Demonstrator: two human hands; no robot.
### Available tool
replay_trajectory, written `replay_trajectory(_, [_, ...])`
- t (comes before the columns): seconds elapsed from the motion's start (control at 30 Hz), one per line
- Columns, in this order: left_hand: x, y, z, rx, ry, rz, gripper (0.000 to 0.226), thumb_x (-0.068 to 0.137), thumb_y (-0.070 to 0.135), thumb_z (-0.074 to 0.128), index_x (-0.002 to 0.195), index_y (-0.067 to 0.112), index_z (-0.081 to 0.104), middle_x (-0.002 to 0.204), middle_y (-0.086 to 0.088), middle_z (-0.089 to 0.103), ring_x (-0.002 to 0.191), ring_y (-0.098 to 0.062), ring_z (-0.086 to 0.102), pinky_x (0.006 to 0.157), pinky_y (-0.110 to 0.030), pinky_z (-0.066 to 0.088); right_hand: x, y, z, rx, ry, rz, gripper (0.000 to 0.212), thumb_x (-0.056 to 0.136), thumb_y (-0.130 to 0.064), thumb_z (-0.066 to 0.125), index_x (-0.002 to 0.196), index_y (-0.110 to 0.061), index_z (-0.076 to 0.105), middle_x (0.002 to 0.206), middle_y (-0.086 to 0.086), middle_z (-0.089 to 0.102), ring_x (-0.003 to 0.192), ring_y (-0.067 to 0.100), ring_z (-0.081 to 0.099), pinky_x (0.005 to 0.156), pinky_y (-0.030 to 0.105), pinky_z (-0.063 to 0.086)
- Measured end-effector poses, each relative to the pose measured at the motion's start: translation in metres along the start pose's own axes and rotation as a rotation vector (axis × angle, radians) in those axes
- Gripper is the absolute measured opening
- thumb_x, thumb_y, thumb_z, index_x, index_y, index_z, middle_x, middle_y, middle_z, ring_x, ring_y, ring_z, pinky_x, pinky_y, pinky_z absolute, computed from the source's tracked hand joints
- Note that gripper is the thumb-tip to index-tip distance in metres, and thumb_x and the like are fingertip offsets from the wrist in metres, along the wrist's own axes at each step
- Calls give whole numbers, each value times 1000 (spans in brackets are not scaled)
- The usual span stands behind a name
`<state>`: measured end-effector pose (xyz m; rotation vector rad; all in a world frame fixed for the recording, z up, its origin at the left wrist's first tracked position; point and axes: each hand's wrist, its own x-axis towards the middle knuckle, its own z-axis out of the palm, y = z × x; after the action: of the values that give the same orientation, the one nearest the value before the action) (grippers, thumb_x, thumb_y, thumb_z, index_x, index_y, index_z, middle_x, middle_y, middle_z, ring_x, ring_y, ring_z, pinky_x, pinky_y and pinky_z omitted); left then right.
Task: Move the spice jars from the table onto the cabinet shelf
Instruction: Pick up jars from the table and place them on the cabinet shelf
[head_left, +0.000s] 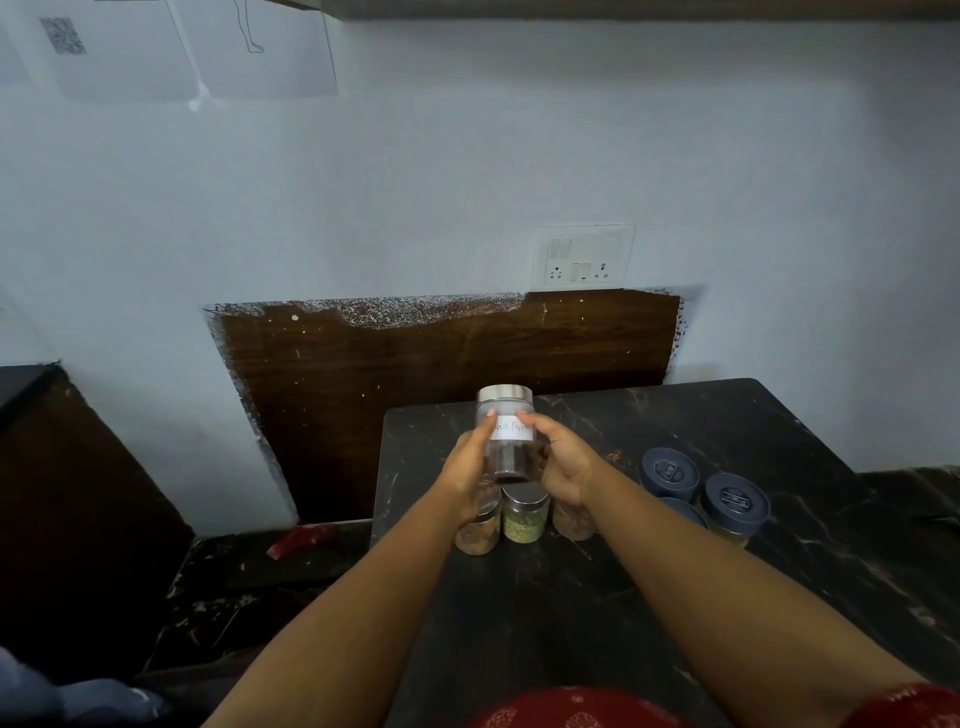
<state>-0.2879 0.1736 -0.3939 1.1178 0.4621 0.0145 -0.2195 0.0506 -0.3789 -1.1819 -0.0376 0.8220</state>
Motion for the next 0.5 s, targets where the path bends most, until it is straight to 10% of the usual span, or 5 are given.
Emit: replay_trajectory(0.5, [0,11,6,-29,30,4,39,85,54,59,112,25,61,110,-6,70,102,-21,66,67,-30,54,0,-8,1,74,50,7,40,95,-42,55,123,-15,60,111,17,70,101,27,69,72,35,57])
